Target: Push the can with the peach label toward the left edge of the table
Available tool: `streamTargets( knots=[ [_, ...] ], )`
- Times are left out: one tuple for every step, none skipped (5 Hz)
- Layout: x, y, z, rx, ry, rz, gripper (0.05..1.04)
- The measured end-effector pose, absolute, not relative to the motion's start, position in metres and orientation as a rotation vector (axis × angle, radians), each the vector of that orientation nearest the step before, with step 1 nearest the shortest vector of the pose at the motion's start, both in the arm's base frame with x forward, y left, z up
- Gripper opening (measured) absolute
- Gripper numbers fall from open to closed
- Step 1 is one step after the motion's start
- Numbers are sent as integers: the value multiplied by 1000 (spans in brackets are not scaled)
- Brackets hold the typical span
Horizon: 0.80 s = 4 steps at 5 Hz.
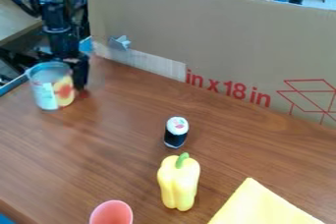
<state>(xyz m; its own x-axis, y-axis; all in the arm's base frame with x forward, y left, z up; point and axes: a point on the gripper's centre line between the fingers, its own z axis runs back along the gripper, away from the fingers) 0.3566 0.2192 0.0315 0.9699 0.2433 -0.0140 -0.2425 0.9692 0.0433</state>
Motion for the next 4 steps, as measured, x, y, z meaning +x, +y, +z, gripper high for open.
streamTargets(
  knots=[
    [324, 208, 41, 72, 101, 266, 1001],
    [298, 199, 52, 91, 141, 282, 1001],
    [282, 192, 50, 72, 195, 303, 1001],
    [273, 193, 47, 53, 245, 326, 1001]
  ],
)
